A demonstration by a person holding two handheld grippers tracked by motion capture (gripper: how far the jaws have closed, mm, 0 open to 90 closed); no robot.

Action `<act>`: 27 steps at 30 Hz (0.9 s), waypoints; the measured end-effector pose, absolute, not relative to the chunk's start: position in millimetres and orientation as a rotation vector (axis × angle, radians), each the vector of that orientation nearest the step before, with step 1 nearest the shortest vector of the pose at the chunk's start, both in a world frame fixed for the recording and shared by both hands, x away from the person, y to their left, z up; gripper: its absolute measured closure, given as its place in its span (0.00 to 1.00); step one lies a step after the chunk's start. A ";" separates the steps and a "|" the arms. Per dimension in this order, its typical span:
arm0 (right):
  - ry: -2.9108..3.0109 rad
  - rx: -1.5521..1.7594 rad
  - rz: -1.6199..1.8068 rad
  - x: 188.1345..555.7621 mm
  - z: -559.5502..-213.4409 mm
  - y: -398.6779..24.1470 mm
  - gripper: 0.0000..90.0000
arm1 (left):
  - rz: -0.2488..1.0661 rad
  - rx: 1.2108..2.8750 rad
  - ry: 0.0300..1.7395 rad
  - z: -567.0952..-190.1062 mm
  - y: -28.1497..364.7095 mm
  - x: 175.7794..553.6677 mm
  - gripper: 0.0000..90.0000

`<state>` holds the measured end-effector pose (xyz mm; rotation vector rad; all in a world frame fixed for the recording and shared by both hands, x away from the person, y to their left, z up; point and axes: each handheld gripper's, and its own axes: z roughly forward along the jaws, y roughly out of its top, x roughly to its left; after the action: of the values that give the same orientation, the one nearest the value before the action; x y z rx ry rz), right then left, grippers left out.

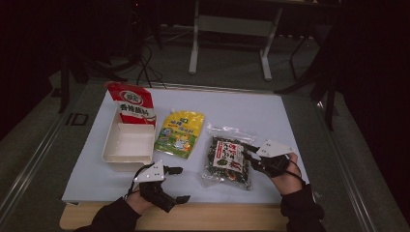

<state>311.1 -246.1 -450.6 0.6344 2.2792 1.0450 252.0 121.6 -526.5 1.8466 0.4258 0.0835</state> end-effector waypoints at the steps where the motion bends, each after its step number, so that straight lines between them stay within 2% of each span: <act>1: 2.253 0.691 1.056 318.2 -450.8 -252.6 0.76 | 0.084 1.845 0.426 -526.4 121.7 252.0 0.03; 2: 2.244 0.716 1.061 322.1 -451.3 -255.5 0.72 | 0.083 1.844 0.427 -526.4 121.8 252.2 0.03; 7: 2.225 0.778 1.073 332.4 -453.8 -263.6 0.70 | 0.082 1.842 0.427 -526.4 121.2 251.7 0.03; 9: 2.214 0.833 1.068 343.2 -457.7 -270.6 0.64 | 0.081 1.841 0.427 -526.5 121.0 252.0 0.03; 13: 2.220 0.907 1.078 357.9 -464.5 -277.3 0.59 | 0.081 1.845 0.423 -526.9 121.0 252.2 0.03; 22: 2.236 1.067 1.066 392.1 -480.4 -290.3 0.52 | 0.081 1.849 0.423 -528.0 120.7 252.5 0.03; 27: 2.248 1.143 1.089 409.5 -486.3 -296.2 0.52 | 0.078 1.851 0.423 -528.6 120.3 252.4 0.03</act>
<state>409.5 -296.2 -486.3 1.1431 2.2481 1.0889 252.4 120.3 -528.6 1.8507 0.4232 0.0779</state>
